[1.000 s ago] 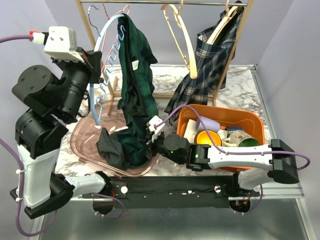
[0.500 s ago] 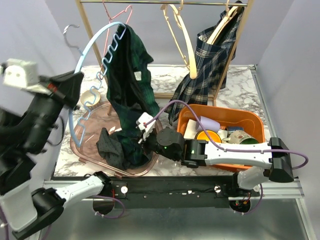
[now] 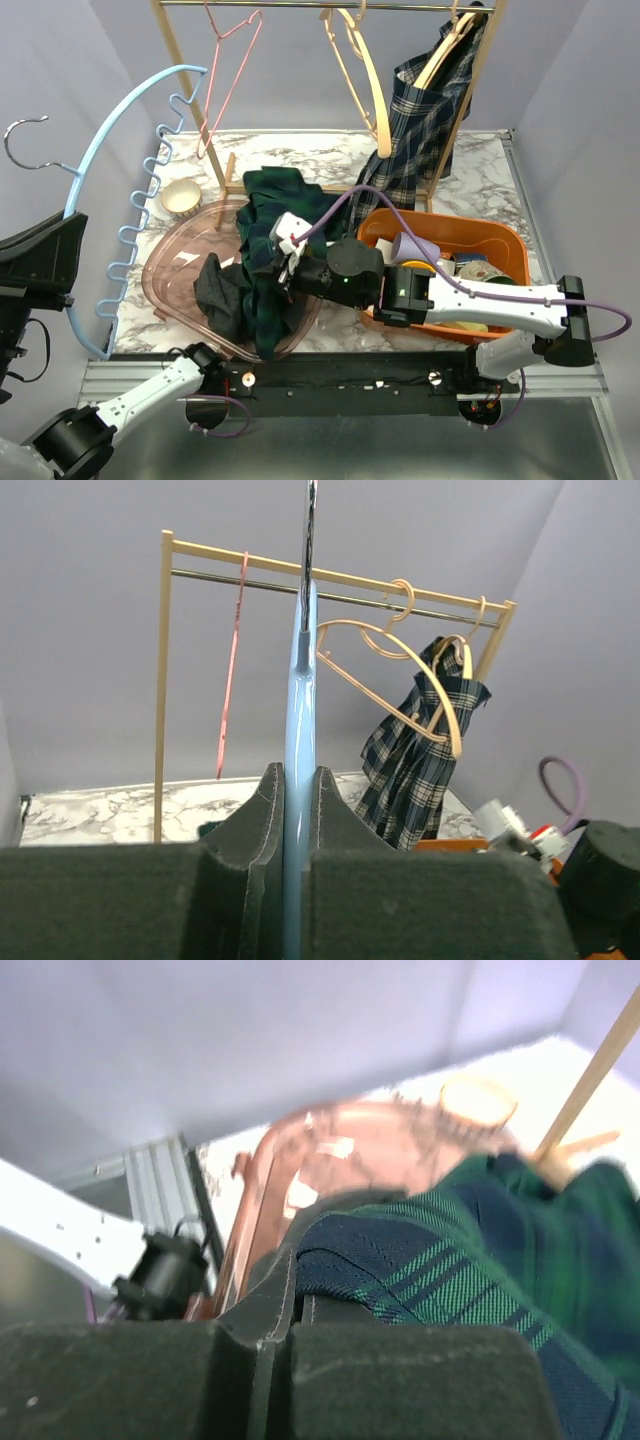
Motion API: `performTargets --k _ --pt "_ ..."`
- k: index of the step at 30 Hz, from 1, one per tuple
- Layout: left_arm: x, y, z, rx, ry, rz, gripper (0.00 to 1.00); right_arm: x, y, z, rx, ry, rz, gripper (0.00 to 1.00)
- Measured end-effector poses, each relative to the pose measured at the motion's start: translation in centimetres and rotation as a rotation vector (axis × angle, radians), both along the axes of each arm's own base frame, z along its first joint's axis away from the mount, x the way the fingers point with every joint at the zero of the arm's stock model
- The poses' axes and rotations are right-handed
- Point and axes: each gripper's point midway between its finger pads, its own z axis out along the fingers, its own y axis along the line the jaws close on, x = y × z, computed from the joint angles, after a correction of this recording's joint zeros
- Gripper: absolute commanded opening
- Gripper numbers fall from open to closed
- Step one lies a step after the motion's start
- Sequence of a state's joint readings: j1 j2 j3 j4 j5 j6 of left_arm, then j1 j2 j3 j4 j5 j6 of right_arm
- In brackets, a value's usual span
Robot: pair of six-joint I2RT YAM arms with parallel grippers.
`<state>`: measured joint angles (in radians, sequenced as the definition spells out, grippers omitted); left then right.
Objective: Remove the skirt from the hanger
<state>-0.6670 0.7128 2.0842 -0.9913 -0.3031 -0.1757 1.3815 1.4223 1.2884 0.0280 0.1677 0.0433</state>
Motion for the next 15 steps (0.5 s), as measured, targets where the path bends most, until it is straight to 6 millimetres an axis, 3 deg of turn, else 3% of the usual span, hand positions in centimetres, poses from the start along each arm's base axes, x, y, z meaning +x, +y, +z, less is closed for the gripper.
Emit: performTargets --k 2,9,12,15 --pt "0.1 0.4 -0.1 -0.018 -0.002 0.022 0.00 0.5 0.0 3.0 0.027 -0.061 -0.008 0.01" --pt "2.1 1.0 -0.7 -0.066 0.001 0.115 0.00 3.7 -1.5 16.8 0.196 -0.377 -0.169 0.01" --pt "2.5 1.3 -0.4 -0.089 -0.006 0.142 0.00 4.9 -1.6 21.7 0.250 -0.497 -0.243 0.01" --pt "2.6 1.8 0.1 -0.114 -0.019 0.166 0.00 6.0 -1.3 24.2 0.269 -0.576 -0.296 0.01"
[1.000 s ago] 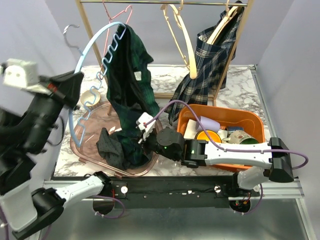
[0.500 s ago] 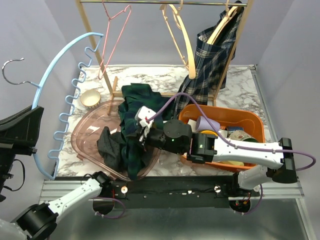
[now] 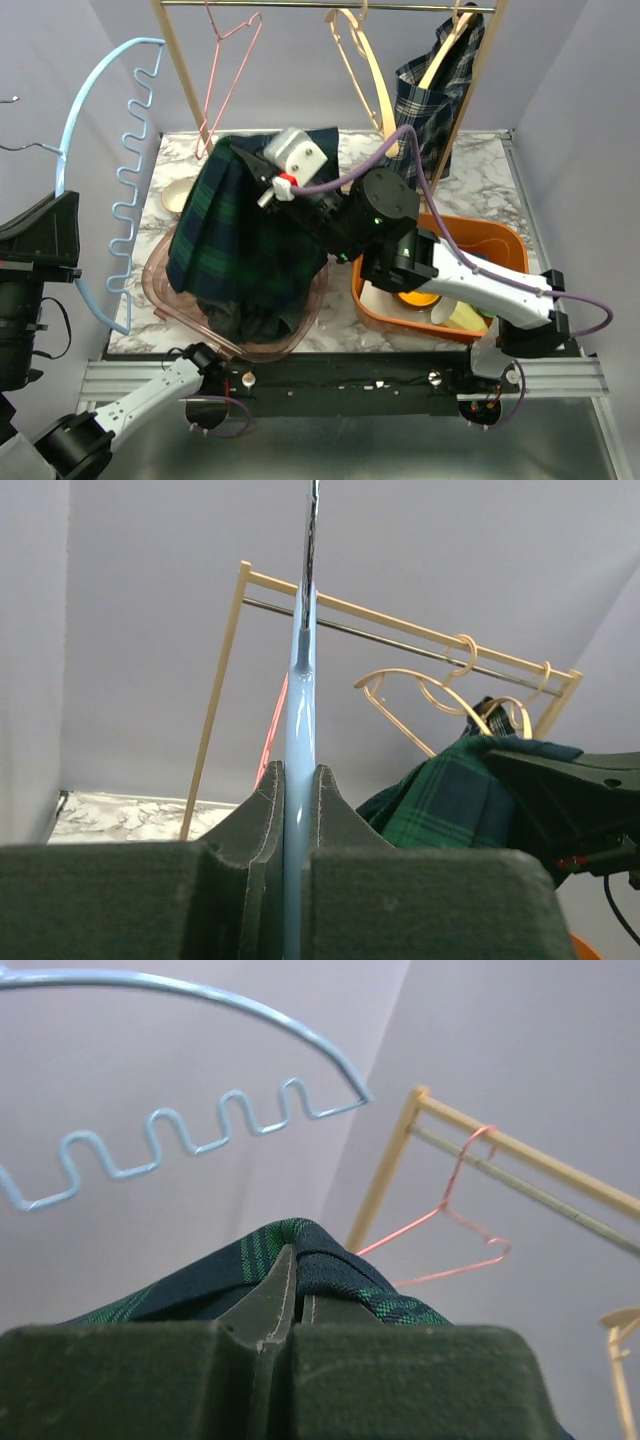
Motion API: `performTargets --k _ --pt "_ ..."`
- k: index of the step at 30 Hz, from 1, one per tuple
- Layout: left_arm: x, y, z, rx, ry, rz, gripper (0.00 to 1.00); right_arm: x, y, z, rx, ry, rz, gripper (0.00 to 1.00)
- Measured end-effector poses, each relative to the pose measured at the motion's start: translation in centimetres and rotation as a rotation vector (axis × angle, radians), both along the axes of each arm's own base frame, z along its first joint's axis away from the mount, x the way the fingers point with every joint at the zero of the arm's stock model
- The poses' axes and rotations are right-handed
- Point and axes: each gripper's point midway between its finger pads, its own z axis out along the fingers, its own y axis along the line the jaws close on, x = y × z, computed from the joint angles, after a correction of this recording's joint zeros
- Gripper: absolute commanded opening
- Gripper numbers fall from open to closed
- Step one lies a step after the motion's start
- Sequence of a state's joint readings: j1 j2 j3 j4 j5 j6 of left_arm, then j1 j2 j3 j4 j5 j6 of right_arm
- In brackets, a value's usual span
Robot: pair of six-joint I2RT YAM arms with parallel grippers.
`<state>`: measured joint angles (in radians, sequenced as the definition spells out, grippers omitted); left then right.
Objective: Remove the skirt from the hanger
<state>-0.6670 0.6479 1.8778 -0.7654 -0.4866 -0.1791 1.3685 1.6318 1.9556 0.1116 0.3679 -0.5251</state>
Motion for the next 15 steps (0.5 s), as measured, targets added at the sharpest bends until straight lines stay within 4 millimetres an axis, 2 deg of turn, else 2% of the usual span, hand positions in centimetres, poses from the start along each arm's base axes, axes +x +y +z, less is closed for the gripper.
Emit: performTargets --k 4,7,11,15 --pt "0.0 0.7 0.6 -0.026 -0.015 0.034 0.00 1.3 0.9 3.6 0.034 -0.087 -0.061 0.01" --pt "-0.1 0.9 0.9 -0.034 -0.026 0.042 0.00 1.3 0.8 6.3 0.078 -0.146 -0.069 0.01" --pt "-0.2 1.2 1.3 -0.043 -0.042 0.053 0.00 0.1 -0.5 9.5 0.151 -0.218 -0.034 0.01" --pt "-0.6 1.7 1.5 -0.054 -0.060 0.061 0.00 -1.4 -1.5 11.3 0.204 -0.275 0.024 0.01"
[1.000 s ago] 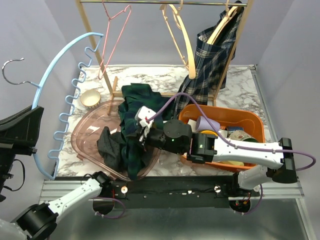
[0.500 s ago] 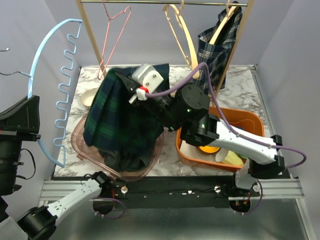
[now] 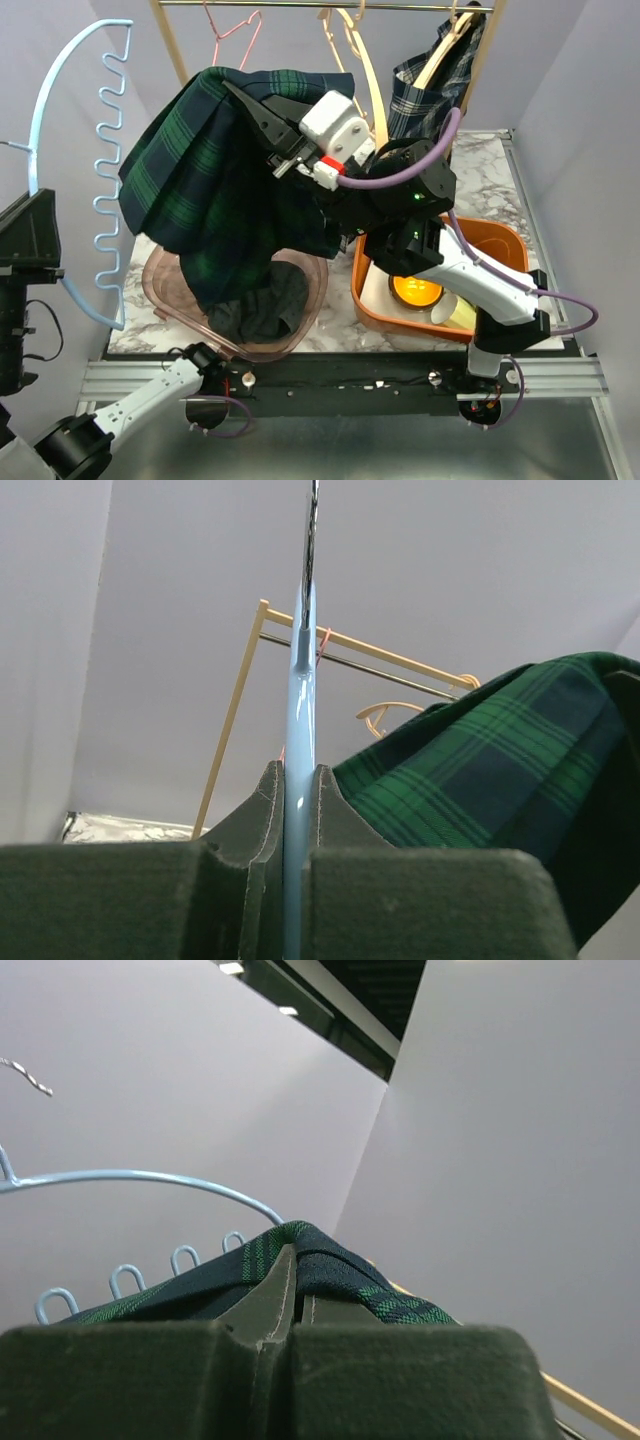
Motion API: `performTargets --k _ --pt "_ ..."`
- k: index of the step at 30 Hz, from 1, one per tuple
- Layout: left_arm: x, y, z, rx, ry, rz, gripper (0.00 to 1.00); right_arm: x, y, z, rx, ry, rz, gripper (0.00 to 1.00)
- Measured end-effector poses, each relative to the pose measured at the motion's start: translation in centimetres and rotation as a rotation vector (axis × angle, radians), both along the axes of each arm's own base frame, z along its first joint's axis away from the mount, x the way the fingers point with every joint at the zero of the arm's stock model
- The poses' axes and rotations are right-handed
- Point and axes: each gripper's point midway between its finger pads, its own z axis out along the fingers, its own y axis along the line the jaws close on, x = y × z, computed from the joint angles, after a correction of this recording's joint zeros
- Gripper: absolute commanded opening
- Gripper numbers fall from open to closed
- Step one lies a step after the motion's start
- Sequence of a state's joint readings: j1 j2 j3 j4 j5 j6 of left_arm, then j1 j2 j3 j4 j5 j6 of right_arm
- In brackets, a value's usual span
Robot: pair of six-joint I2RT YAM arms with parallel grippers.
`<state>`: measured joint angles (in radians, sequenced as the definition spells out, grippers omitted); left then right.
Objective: Remove the skirt from the hanger
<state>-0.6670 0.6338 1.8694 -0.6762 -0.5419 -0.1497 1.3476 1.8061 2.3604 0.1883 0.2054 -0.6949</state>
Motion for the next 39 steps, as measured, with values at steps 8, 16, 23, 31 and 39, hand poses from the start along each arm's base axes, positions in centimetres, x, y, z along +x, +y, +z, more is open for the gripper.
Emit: performTargets --k 8,16,23,31,39 --pt "-1.4 1.3 0.6 -0.027 -0.051 0.015 0.00 -2.6 -0.3 1.9 0.071 -0.038 0.153 0.01" --pt "-1.5 1.4 0.7 -0.018 -0.057 0.021 0.00 -2.2 2.0 -7.1 -0.031 0.124 0.226 0.01" --pt "-0.8 1.0 0.3 0.007 -0.046 0.030 0.00 0.2 7.6 -18.3 -0.182 0.282 0.187 0.01" --pt "0.7 -0.1 -0.5 0.037 -0.021 0.034 0.00 2.7 10.7 -22.1 -0.196 0.348 0.099 0.01" --pt "1.0 -0.3 -0.3 0.042 -0.031 0.043 0.00 2.0 11.4 -23.3 -0.049 0.540 0.237 0.01"
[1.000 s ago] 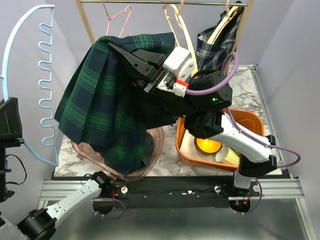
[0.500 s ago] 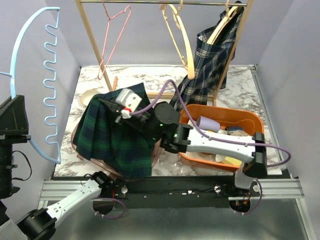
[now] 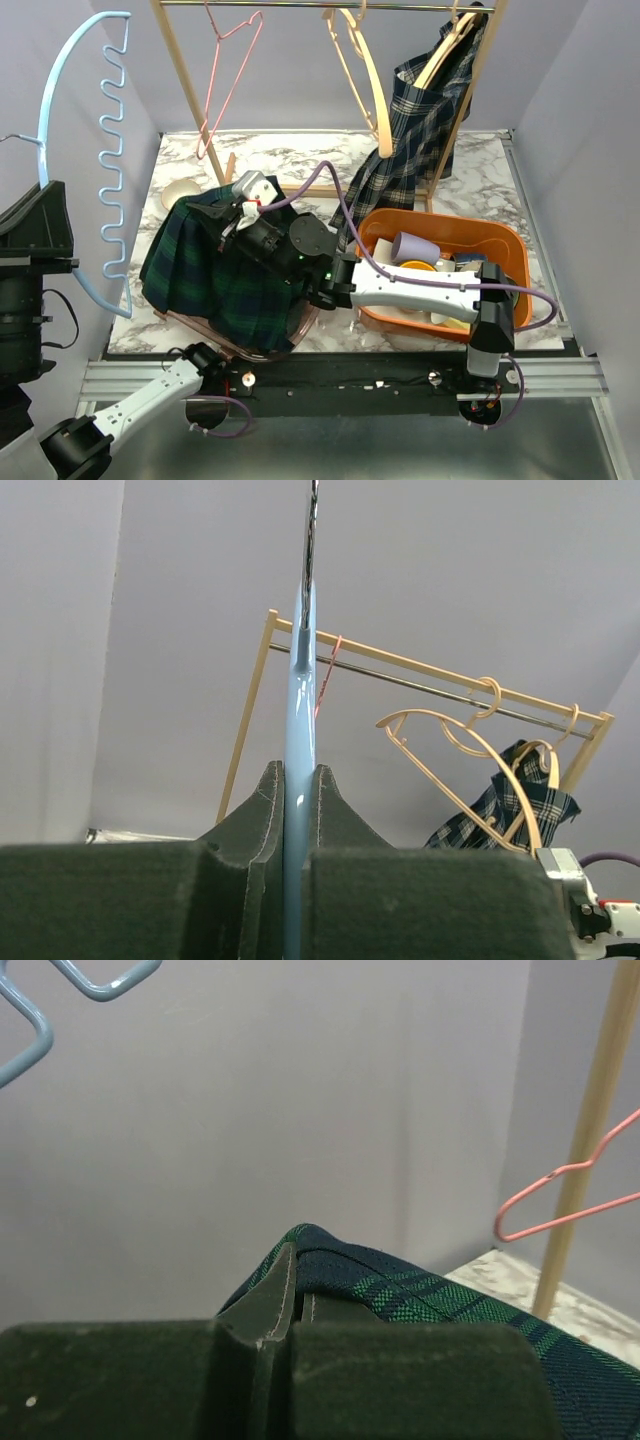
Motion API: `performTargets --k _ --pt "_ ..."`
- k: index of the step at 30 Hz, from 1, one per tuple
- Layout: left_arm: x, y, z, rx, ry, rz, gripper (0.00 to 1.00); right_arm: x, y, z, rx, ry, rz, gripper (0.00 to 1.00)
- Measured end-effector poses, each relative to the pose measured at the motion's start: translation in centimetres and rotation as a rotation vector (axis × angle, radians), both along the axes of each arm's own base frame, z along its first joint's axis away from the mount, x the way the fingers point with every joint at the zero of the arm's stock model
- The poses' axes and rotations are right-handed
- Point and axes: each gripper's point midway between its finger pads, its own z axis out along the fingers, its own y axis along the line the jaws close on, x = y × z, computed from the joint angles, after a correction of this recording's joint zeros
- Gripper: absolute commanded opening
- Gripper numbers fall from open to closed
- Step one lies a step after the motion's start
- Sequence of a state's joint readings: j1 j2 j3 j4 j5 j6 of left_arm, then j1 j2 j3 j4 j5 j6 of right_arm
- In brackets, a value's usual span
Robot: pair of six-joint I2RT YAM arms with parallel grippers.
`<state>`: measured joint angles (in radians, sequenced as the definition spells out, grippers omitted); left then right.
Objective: Remove the skirt from the hanger
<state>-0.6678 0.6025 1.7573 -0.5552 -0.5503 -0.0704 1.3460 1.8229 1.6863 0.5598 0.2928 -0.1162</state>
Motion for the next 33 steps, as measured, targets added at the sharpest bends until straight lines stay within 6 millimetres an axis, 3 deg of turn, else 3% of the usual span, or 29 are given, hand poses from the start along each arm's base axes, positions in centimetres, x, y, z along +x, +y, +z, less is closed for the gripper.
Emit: performTargets --k 4,10,13,16,18,19,21,23,27,33 --pt "0.5 -0.3 0.0 0.007 0.006 0.002 0.00 -0.8 1.7 -0.3 0.040 0.067 0.080 0.01" --pt "0.8 -0.7 0.1 0.012 0.012 0.001 0.00 -2.2 3.8 1.8 0.111 0.105 0.214 0.01" --pt "0.7 -0.6 0.2 0.009 0.009 0.001 0.00 -2.5 3.5 2.2 0.144 0.129 0.255 0.01" --pt "0.5 -0.4 0.6 0.003 0.000 0.002 0.00 -2.6 1.5 -0.5 0.142 0.199 0.270 0.01" --pt "0.3 -0.2 0.8 0.002 -0.006 0.004 0.00 -2.3 -0.1 -3.7 0.114 0.247 0.245 0.01" --pt "0.3 -0.2 0.9 0.003 -0.008 0.005 0.00 -2.0 -1.3 -6.6 0.084 0.300 0.210 0.01" --pt "0.5 -0.3 0.9 0.008 -0.006 0.007 0.00 -1.4 -2.1 -9.9 0.046 0.358 0.169 0.01" --pt "0.8 -0.6 0.9 0.015 0.001 0.008 0.00 -0.6 -3.4 -16.0 -0.036 0.453 0.090 0.01" --pt "2.5 -1.9 0.2 0.044 0.038 0.006 0.00 0.3 -5.3 -25.2 -0.240 0.599 -0.052 0.01" --pt "6.0 -4.8 -1.2 0.108 0.115 0.001 0.00 0.8 -7.3 -31.2 -0.388 0.709 -0.189 0.02"
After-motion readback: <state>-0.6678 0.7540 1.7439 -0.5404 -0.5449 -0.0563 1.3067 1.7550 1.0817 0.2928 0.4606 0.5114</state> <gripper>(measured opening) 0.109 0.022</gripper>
